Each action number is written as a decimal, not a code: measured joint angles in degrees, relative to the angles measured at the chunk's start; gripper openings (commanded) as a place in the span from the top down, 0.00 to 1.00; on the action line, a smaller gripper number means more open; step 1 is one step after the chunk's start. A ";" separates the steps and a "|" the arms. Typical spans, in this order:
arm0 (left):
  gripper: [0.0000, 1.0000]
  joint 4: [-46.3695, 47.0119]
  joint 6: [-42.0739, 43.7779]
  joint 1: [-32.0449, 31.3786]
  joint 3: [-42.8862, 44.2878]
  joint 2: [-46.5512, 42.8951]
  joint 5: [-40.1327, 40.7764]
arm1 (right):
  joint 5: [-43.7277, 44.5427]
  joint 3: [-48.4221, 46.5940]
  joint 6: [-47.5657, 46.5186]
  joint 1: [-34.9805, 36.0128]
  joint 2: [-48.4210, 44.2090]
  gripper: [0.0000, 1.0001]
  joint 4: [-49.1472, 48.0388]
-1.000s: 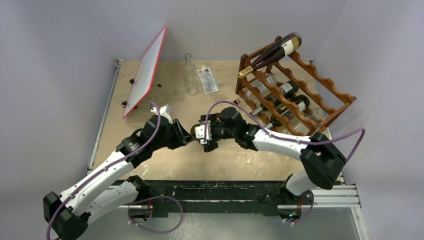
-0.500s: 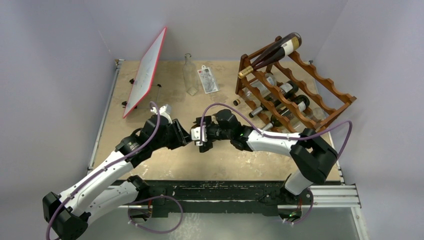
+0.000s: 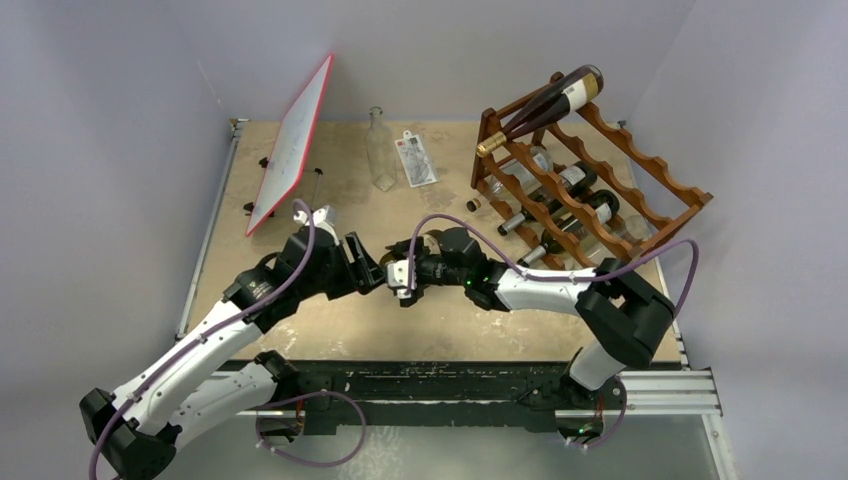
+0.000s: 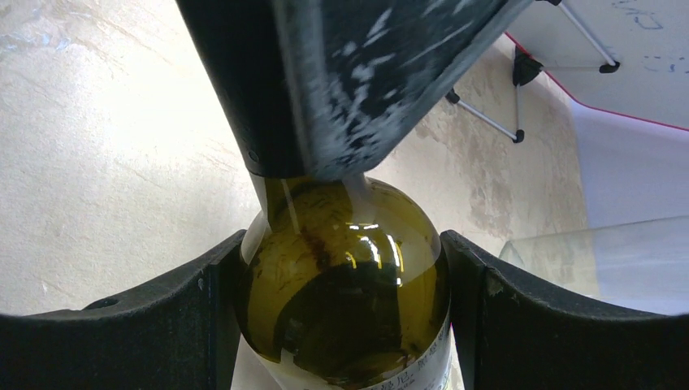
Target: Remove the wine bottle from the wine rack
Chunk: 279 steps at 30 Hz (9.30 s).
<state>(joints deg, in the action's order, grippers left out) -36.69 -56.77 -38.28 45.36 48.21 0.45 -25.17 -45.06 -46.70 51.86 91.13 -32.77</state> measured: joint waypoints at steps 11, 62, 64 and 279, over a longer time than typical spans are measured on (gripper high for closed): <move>0.23 -4.35 5.42 0.00 6.14 -4.57 8.79 | 0.61 3.63 13.42 -0.50 1.97 0.90 -14.99; 1.00 34.12 -8.92 0.00 -11.47 4.61 29.05 | 12.44 2.27 29.07 -0.98 5.92 0.60 -22.29; 1.00 34.07 -8.07 0.00 -10.84 4.98 29.09 | 12.81 2.27 29.49 -0.98 5.90 0.32 -22.56; 0.00 42.82 45.59 5.20 15.06 11.67 44.52 | 38.29 1.25 -33.94 -22.62 22.18 0.80 -26.53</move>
<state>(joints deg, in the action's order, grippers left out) 6.13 -11.18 -33.08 60.42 59.88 44.97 13.13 -43.81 -80.64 29.23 113.32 -59.31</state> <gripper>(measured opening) 0.998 0.398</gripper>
